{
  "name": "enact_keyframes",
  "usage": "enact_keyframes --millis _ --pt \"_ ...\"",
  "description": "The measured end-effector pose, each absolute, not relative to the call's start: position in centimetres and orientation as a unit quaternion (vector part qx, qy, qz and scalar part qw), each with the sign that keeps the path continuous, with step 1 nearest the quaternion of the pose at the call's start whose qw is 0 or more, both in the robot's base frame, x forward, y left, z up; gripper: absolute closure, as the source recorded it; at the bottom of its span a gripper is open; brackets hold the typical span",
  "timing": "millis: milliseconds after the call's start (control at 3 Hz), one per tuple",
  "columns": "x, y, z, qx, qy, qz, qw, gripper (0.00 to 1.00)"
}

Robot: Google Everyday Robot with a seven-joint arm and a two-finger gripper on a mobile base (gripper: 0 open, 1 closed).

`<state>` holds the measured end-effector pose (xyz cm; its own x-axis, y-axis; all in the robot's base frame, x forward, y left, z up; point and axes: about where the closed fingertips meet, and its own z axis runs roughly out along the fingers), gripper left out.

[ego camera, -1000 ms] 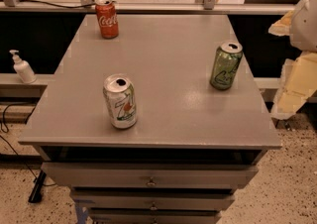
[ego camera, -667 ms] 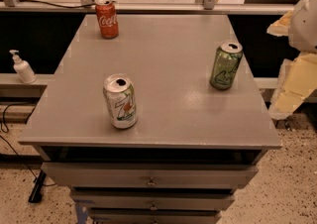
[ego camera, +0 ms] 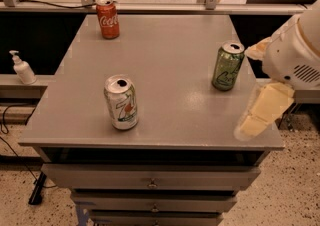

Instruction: Knock 7up can over

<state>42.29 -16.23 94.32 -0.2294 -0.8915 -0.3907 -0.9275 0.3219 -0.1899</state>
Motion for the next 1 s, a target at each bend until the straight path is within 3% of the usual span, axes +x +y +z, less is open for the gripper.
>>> enact_keyframes --millis 1000 --pt "43.7 -6.5 87.2 -0.538 0.715 0.215 0.392 0.0"
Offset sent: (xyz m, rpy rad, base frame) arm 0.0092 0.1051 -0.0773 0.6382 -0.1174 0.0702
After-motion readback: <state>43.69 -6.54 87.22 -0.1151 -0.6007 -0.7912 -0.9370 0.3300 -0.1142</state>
